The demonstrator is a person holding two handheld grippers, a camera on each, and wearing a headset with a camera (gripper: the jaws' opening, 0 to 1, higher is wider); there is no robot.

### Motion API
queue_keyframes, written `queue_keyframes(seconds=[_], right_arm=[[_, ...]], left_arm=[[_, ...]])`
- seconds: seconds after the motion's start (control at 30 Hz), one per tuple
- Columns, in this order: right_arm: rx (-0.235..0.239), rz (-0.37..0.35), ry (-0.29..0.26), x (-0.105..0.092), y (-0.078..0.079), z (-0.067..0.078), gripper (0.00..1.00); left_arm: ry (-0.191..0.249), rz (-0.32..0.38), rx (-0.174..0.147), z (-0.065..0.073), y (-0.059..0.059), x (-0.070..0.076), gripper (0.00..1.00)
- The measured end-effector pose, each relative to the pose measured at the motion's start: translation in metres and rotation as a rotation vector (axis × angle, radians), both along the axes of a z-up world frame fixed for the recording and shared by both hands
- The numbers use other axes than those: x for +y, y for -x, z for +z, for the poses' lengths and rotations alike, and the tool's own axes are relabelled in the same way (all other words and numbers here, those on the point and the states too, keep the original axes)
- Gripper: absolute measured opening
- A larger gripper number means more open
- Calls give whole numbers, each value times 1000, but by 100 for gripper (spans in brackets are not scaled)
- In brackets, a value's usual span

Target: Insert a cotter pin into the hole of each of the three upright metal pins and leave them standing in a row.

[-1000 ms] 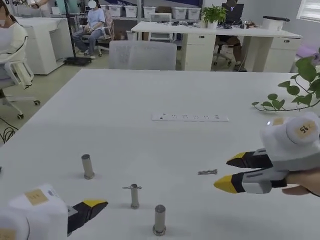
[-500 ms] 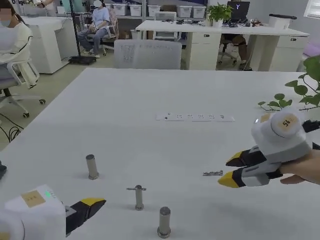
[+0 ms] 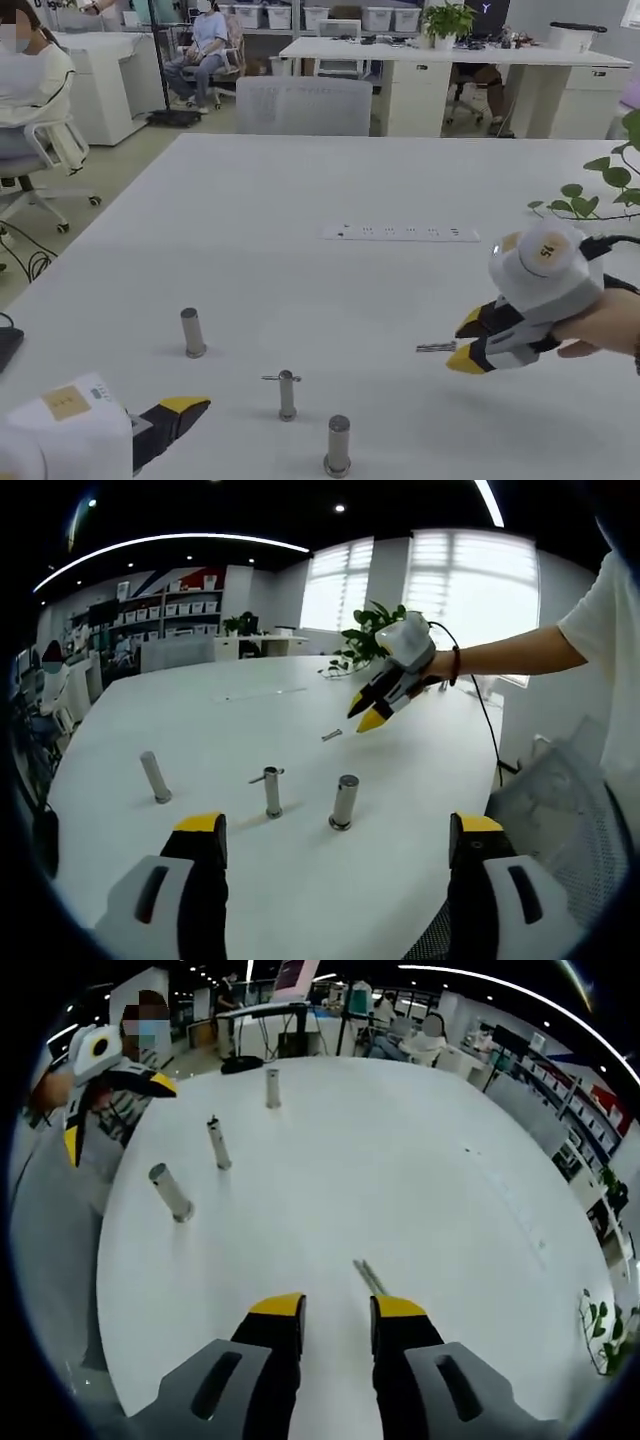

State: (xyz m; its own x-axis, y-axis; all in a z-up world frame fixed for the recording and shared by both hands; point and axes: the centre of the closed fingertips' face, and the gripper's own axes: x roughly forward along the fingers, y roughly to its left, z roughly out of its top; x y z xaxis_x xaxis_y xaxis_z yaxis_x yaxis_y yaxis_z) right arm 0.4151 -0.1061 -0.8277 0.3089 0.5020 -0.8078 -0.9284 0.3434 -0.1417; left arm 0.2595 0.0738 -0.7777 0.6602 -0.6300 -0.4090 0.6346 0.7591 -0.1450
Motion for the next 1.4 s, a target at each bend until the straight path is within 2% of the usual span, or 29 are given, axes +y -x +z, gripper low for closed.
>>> queue_keyframes(seconds=[0.2,0.47,0.83,1.4], right_arm=[[4,40,40,1,-11,-10,26],[12,58,94,-4,-24,-26,21],[17,75,116,-4,-33,-33,18],[7,127,151,-10,-38,-38,13]], left_arm=[[-4,0,-3,0,1,0,95],[-13,18,1,-1,-1,5,93],[-13,35,12,-3,-5,6,90],[-13,53,27,-5,-7,7,86]])
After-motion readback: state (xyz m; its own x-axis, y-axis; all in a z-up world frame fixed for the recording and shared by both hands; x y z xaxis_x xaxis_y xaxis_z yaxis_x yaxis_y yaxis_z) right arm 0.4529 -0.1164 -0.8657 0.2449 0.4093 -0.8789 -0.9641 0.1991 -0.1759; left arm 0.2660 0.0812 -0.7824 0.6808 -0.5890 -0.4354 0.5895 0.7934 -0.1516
